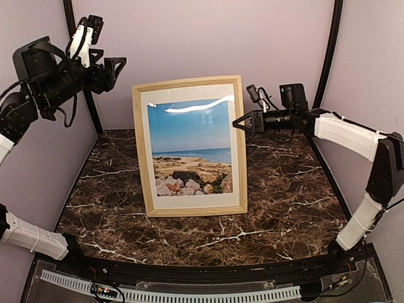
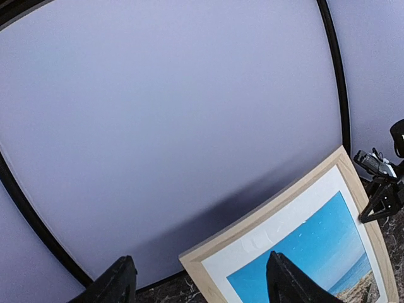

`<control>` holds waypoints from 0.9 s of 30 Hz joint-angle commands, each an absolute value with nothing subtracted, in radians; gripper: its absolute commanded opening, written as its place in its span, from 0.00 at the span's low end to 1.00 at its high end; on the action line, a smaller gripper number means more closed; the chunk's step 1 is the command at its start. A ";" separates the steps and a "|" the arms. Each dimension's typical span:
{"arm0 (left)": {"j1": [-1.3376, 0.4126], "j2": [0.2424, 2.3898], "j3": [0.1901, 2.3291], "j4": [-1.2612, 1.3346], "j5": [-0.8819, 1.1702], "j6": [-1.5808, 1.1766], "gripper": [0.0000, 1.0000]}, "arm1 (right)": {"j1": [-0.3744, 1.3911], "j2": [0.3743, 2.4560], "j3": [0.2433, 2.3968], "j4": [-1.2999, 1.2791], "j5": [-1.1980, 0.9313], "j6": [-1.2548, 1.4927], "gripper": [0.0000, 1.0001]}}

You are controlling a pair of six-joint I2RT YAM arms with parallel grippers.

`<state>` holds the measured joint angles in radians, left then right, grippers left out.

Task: Put the photo into the frame
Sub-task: Turn over the photo frame.

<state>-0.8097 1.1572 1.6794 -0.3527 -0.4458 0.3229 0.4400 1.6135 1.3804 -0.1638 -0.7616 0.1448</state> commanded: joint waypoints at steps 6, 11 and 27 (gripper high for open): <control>-0.805 1.191 1.505 -0.399 -0.402 0.177 0.73 | 0.351 1.768 1.485 -0.101 -0.790 0.442 0.00; -0.805 1.218 1.428 -0.377 -0.329 0.108 0.73 | 0.309 1.855 1.485 -0.075 -0.830 0.514 0.00; -0.805 1.283 1.275 -0.328 -0.219 0.004 0.75 | 0.213 2.121 1.469 0.057 -1.011 0.640 0.00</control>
